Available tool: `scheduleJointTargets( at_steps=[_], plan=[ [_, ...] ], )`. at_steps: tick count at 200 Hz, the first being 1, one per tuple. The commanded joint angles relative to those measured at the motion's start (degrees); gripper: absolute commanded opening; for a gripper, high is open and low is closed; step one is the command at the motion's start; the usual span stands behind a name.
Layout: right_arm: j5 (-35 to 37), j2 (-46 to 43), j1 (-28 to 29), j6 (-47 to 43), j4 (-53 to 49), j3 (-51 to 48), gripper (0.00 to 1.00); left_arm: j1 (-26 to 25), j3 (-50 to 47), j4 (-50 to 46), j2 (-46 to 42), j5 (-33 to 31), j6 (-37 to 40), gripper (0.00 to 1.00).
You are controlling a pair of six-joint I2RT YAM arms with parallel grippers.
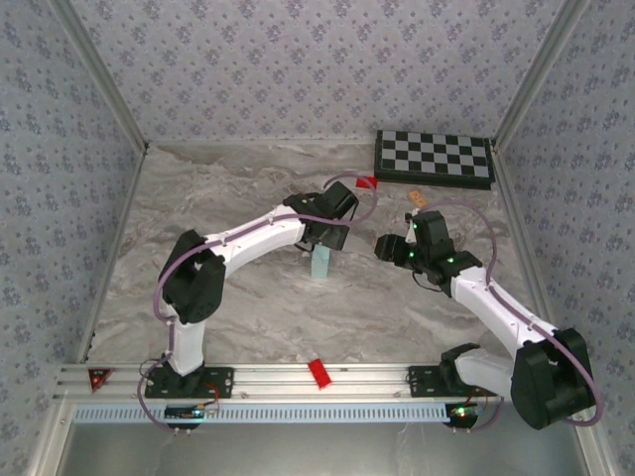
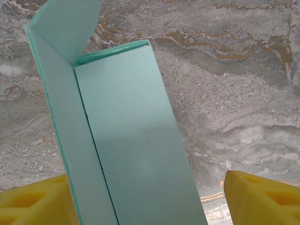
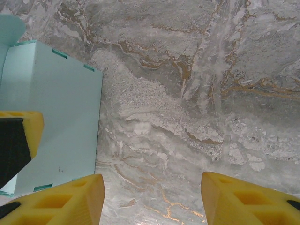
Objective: Fold the paper box
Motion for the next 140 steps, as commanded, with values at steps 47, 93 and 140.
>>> scheduleJointTargets(
  at_steps=[47, 93, 140],
  plan=[
    [-1.2, 0.6, -0.5, 0.5, 1.1, -0.6, 0.58, -0.5, 0.3, -2.3, 1.0, -1.4, 4.5, 0.65],
    [-1.2, 0.8, -0.5, 0.5, 1.2, -0.5, 0.58, 0.0, -2.0, -1.3, -0.6, -0.4, 9.8, 0.59],
    [-1.2, 1.1, -0.6, 0.5, 1.0, -0.2, 0.58, 2.5, -4.4, 0.0, -2.5, 4.6, 16.1, 0.59]
  ],
)
